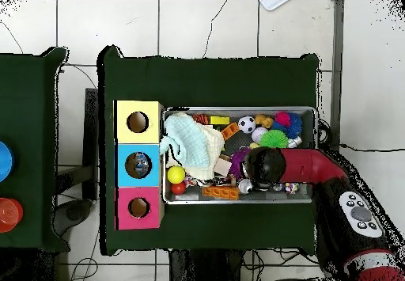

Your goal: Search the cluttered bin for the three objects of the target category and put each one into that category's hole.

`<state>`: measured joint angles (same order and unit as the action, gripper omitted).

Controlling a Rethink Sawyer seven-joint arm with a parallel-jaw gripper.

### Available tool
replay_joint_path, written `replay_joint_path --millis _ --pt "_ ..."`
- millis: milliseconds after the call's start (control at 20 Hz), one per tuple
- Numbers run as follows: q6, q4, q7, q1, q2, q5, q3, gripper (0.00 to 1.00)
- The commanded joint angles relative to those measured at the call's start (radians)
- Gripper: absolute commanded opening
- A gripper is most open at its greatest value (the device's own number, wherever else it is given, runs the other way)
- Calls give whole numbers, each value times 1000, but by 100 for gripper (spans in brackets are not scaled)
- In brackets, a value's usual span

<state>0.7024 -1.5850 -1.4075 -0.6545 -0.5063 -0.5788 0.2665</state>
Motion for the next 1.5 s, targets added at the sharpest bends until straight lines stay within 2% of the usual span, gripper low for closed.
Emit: replay_joint_path --millis 50,300,450,600,750,900,1000,1150,1500 --pt "55 1 60 -3 16 -49 -3 0" --pt "-18 -10 27 4 3 -68 -5 0" --pt "-22 -17 21 13 -16 -62 2 0" --pt "12 -58 4 39 -81 -35 4 0" --pt "80 -134 -3 57 -184 37 29 0" --pt "164 -174 -21 76 -285 139 67 0" --pt "212 -180 -35 91 -328 196 78 0" --pt "234 -171 -62 116 -351 252 77 0" --pt "242 -151 -49 146 -348 295 54 0"
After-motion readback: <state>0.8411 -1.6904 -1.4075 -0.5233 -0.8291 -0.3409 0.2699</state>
